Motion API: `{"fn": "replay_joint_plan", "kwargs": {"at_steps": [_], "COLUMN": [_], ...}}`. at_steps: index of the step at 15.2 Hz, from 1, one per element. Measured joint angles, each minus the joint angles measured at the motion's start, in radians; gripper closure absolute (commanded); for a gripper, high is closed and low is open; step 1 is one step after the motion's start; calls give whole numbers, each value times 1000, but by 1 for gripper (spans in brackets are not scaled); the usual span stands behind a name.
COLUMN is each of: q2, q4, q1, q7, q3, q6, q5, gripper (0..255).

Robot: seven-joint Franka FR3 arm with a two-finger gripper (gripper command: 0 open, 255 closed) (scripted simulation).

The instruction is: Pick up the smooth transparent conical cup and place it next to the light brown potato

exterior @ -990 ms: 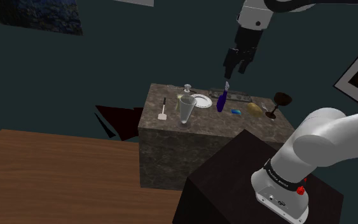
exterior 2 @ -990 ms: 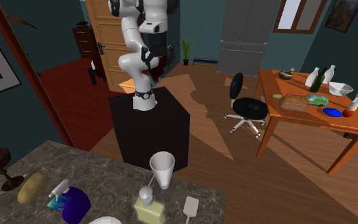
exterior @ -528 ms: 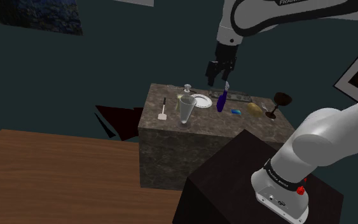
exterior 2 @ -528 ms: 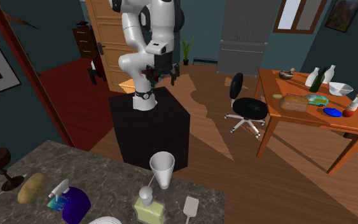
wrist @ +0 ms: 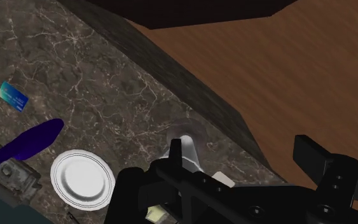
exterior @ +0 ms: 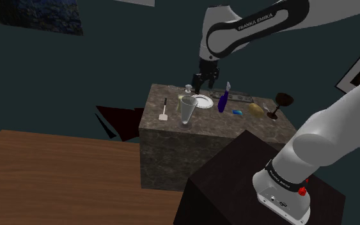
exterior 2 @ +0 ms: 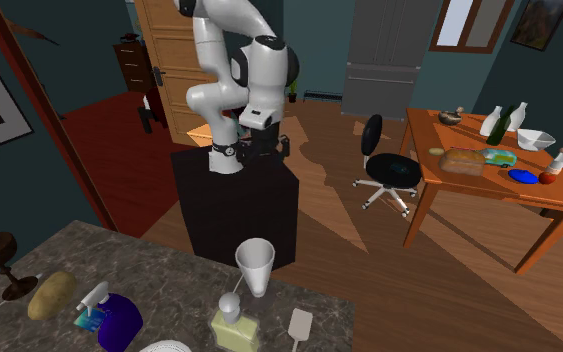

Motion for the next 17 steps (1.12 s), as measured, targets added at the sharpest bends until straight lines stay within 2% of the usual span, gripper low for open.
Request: {"fn": "replay_joint_plan", "kwargs": {"at_steps": [8,14,17], "q2": [325,566,642], "q4": [169,346,397], "q1": [-15,-7,-5], "q7": [65,106,112], "q3": [0,-22,-34], "q6": [141,193,215], "q5": [-101,-173,-191], "gripper": [0,0,0]}}
